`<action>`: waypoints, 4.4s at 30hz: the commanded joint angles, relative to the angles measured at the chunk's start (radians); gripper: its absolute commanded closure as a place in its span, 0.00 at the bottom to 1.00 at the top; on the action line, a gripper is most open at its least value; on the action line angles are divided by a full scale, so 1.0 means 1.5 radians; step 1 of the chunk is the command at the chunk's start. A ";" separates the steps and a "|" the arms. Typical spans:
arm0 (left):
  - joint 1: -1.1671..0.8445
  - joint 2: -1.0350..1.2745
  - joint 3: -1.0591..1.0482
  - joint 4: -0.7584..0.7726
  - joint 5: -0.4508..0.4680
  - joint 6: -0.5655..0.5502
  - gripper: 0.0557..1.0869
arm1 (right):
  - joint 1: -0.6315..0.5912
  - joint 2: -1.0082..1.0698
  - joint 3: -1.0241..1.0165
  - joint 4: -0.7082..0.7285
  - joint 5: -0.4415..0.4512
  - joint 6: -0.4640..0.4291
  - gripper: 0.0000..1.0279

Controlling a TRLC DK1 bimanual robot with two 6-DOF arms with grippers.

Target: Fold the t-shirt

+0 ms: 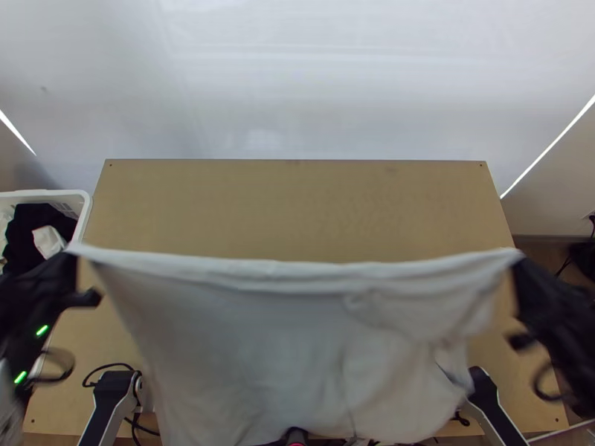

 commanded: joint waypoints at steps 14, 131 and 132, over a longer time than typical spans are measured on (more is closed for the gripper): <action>-0.020 0.528 -0.164 0.475 0.004 0.046 0.97 | -0.087 0.426 -0.215 0.328 -0.003 0.014 0.97; -0.010 0.449 -0.108 0.076 0.026 0.108 0.06 | 0.090 0.453 -0.337 -0.306 -0.137 0.290 0.40; -0.010 0.451 -0.108 0.076 0.026 0.108 0.06 | 0.090 0.461 -0.340 -0.297 -0.137 0.290 0.40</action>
